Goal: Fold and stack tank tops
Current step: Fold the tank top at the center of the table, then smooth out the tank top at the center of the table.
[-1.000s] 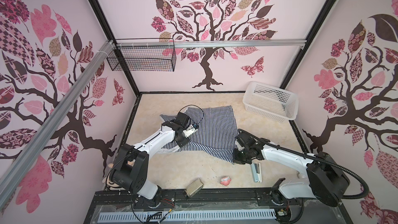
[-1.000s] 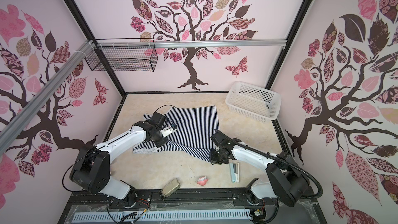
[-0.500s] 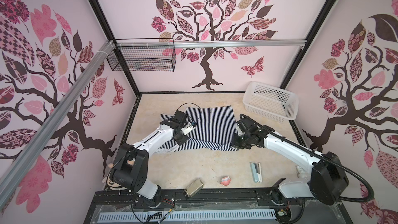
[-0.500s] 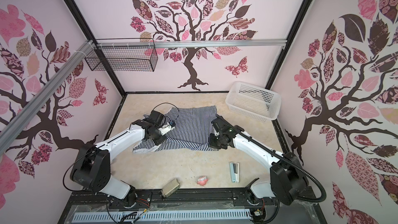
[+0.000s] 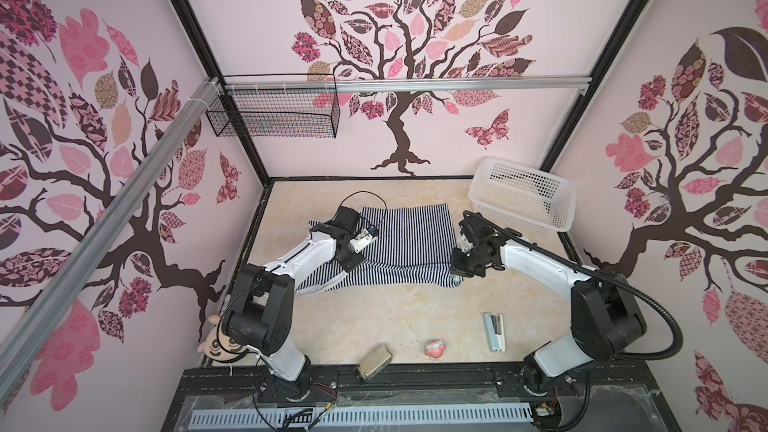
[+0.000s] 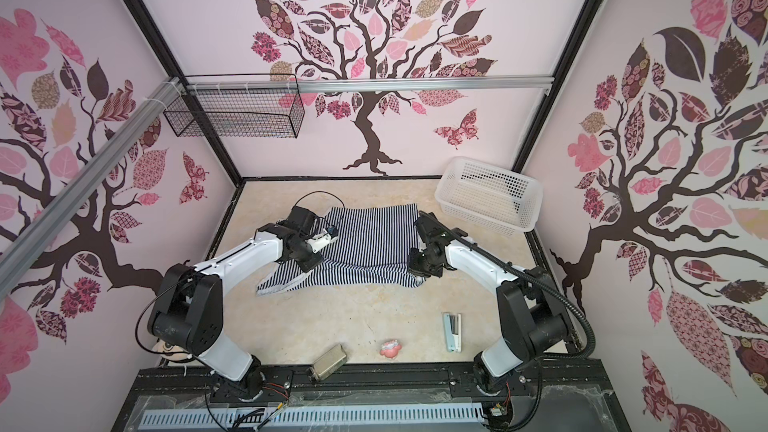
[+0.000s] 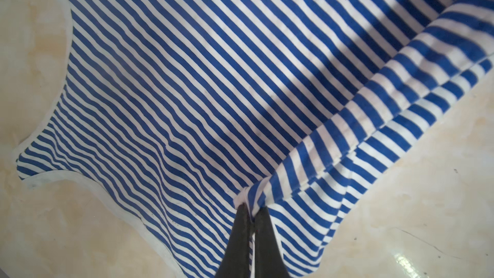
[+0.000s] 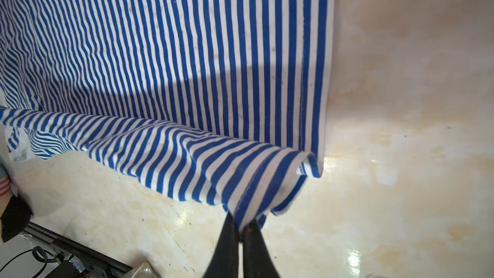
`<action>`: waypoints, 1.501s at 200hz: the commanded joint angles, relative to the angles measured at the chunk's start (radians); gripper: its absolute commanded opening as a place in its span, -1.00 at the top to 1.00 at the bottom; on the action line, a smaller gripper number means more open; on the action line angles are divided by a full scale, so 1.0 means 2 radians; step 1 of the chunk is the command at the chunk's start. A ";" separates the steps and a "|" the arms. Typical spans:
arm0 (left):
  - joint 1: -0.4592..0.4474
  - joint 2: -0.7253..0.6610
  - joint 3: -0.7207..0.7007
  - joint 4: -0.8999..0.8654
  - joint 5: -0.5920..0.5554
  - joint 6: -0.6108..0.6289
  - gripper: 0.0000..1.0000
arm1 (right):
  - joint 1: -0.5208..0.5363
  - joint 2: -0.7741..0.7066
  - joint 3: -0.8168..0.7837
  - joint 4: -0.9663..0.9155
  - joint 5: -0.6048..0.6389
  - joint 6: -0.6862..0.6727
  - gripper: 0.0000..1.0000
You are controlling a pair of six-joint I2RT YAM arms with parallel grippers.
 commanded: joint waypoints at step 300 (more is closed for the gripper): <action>0.018 0.102 0.070 0.021 0.008 -0.027 0.91 | -0.045 0.126 0.081 0.025 0.007 -0.030 0.29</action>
